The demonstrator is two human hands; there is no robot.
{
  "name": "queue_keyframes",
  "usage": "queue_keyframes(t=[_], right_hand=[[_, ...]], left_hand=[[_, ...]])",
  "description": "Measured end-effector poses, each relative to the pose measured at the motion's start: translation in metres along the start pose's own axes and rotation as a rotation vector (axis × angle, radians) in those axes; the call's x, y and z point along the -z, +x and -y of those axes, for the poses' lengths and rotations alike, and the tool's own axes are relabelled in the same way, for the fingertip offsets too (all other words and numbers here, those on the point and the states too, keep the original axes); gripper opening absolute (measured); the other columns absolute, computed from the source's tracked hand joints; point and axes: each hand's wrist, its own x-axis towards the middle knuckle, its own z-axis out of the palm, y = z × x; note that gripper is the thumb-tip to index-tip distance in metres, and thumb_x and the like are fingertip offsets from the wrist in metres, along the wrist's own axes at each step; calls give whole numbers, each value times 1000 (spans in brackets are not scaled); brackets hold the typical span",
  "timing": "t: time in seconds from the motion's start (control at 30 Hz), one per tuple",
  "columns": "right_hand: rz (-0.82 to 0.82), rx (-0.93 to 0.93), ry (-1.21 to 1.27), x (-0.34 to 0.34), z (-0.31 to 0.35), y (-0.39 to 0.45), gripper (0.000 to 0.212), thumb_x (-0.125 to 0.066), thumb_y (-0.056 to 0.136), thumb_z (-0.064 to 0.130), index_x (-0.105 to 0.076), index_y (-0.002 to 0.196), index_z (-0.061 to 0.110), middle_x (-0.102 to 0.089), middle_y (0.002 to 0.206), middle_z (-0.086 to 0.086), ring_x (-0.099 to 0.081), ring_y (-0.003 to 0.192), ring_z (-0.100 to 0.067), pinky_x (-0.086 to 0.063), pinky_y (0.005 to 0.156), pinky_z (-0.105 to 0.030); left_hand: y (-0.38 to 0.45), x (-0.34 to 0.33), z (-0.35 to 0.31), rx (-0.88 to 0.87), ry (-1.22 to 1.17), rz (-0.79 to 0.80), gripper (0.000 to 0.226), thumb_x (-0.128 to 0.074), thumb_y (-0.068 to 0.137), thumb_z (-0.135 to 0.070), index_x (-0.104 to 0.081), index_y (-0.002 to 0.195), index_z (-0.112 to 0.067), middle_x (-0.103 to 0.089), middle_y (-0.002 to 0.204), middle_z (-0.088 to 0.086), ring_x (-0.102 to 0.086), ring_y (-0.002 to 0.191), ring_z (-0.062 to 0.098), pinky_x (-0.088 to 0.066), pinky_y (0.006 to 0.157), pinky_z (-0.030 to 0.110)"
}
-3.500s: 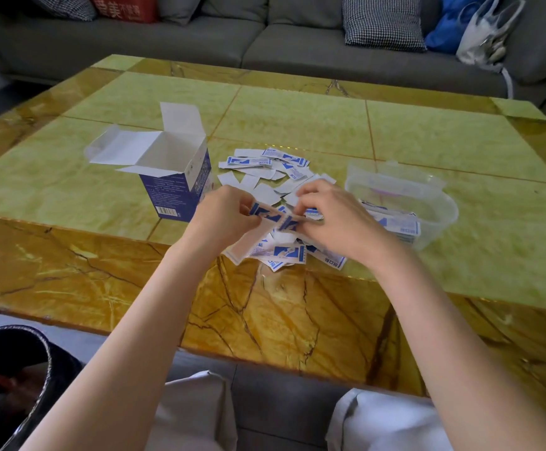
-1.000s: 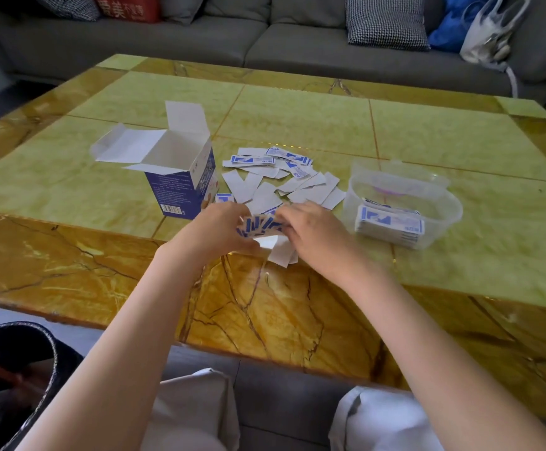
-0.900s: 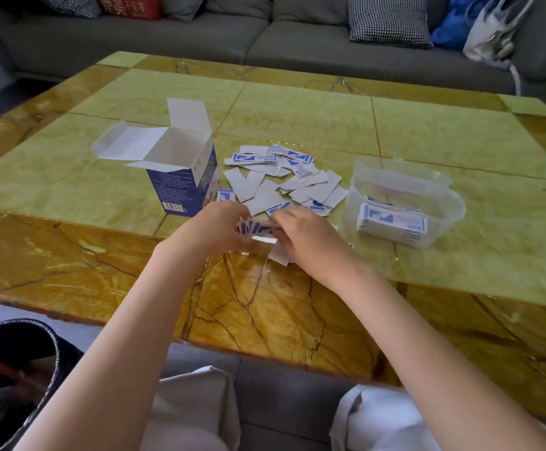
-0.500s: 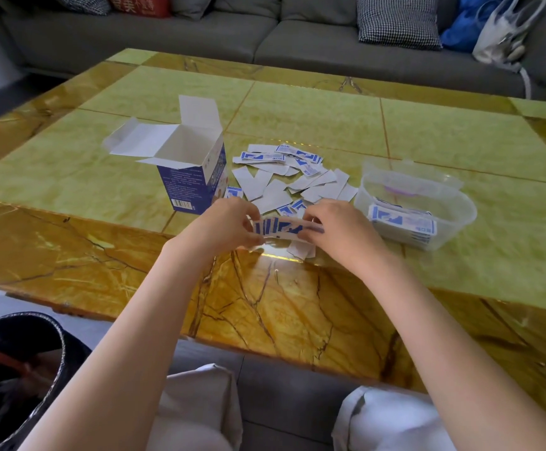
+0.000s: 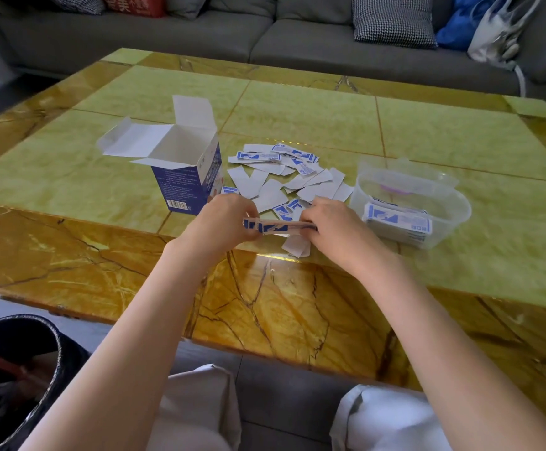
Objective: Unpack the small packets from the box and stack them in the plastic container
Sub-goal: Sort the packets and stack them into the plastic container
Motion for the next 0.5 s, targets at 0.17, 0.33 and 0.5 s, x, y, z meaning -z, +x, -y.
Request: queue_keyframes(t=[0.17,0.33,0.5], right_hand=[[20,-6,42,-1,-1,2,19,-47,93,11,-63,104,12,-49,92,-2,-47,85,-17,-34,70,-24],[-20,41,53,-4,3,1,28,-44,95,11,-57,118,21,-61,105,-6,-56,97,-23,-47,78,-32],[-39,97,-23,-10,2,2,34,-46,95,12,-54,127,22,-61,107,-6,-59,97,-22,-49,79,-30]], left_hand=[[0,-1,-3,-17,-35,8,30,-66,83,-19,-65,112,-13,-65,108,5,-52,86,11,-43,74,22],[0,-4,-6,-2,-53,-6,28,-65,84,-21,-64,111,-14,-64,109,5,-55,91,14,-46,76,25],[-1,-3,-6,36,-55,-136,23,-59,88,-17,-66,109,-12,-68,104,6,-60,92,16,-45,73,24]])
